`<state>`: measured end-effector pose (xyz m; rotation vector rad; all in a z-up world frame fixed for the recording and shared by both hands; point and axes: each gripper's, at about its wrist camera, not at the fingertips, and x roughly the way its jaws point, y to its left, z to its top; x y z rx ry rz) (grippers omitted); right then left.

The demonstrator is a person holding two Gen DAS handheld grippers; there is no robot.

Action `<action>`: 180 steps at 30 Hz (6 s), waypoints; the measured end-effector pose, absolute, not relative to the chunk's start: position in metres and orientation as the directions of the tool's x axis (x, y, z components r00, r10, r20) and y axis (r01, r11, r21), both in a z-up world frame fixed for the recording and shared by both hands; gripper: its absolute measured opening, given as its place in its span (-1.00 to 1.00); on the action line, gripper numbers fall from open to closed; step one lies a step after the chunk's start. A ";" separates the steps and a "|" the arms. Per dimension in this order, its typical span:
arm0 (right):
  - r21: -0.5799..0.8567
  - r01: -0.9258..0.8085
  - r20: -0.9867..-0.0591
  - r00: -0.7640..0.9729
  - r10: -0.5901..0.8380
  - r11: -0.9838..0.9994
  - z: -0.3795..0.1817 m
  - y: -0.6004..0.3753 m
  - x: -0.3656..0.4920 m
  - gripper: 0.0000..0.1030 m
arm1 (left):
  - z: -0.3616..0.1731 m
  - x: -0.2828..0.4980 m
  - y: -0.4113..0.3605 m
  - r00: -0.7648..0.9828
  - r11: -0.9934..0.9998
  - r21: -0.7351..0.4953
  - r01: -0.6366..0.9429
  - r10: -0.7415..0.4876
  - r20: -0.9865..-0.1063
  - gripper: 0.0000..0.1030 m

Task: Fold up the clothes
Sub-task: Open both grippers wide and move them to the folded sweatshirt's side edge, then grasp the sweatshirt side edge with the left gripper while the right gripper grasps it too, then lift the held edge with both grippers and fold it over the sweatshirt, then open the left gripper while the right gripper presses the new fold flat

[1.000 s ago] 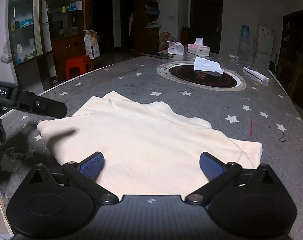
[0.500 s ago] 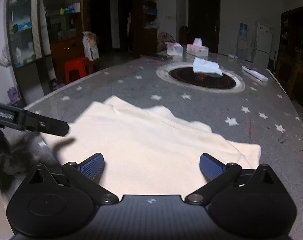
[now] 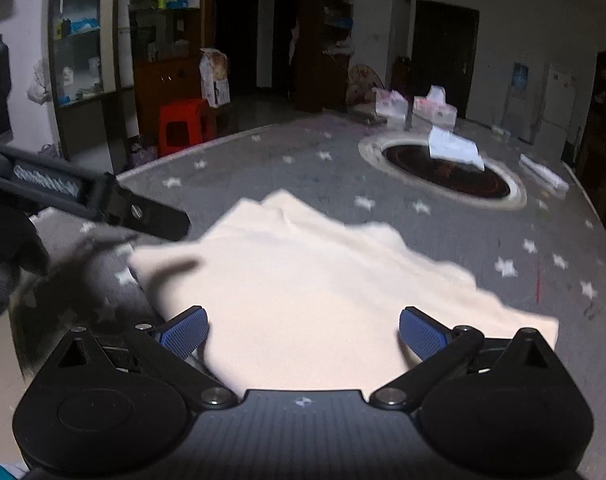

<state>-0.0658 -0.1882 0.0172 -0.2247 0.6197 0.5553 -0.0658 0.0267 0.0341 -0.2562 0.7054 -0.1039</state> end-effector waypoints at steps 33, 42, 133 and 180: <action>-0.317 -0.761 -0.633 0.614 0.472 0.566 0.007 -0.096 -0.105 -0.40 | 0.029 -0.057 0.057 0.742 0.891 -0.451 -0.052 -0.267 -0.615 0.84; -0.148 -0.742 -0.591 0.597 0.543 0.654 0.036 -0.126 -0.091 -0.74 | 0.020 -0.046 0.053 0.694 0.804 -0.586 -0.099 -0.366 -0.620 0.84; 0.088 -0.096 -0.407 0.905 0.124 0.991 0.110 -0.416 -0.046 -0.74 | 0.081 0.040 -0.143 0.631 0.822 -0.482 0.304 -0.553 -0.544 -0.64; 0.064 -0.181 -0.644 0.743 0.179 0.981 0.030 -0.386 0.020 -0.50 | 0.040 0.035 -0.170 0.540 0.815 -0.419 0.399 -0.579 -0.611 -0.31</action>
